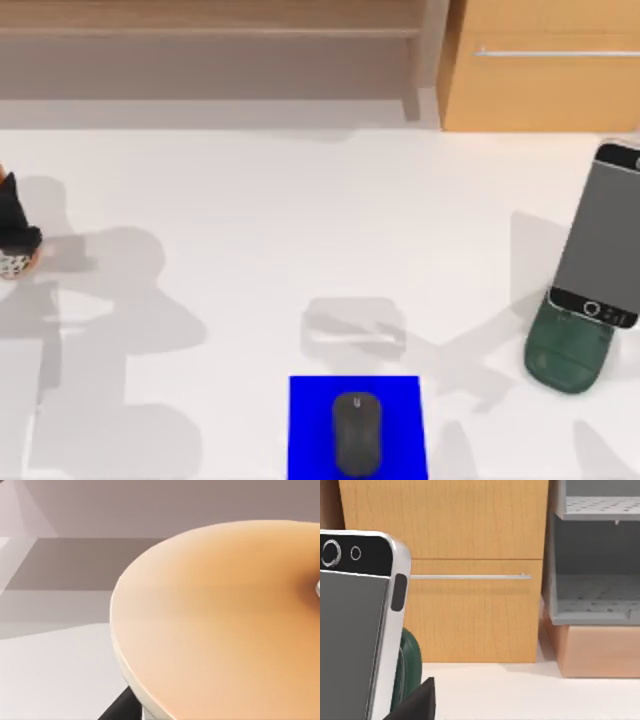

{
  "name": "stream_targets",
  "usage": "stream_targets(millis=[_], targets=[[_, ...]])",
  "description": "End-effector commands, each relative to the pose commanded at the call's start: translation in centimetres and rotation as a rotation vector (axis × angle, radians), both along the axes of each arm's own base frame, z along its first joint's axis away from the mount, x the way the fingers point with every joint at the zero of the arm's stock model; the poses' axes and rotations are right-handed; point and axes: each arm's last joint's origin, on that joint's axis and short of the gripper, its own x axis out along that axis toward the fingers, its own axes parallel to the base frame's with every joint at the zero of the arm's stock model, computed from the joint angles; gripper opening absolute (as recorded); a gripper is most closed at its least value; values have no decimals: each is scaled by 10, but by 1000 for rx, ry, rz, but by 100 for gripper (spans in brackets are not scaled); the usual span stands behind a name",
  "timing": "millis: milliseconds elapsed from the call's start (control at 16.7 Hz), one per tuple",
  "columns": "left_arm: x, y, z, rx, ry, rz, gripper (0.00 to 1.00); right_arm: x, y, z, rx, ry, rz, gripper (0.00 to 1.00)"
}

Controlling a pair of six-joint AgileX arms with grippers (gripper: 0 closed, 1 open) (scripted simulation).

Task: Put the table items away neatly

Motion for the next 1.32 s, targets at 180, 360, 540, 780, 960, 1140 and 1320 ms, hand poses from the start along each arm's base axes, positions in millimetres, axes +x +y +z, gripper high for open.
stream_targets(millis=[180,360,540,780,960,1140,1320], targets=[[0,0,0,0,0,0,0,0,0,0,0,0,0,100],[0,0,2,1,1,1,0,0,0,0,0,0,0,100],[0,0,8,1,1,1,0,0,0,0,0,0,0,100],[-1,0,8,2,6,1,0,0,0,0,0,0,0,100],[6,-4,20,5,-51,-21,0,0,0,0,0,0,0,100],[27,-23,44,-12,-138,-102,0,0,0,0,0,0,0,100],[55,-55,68,-50,-189,-207,0,0,0,0,0,0,0,100]])
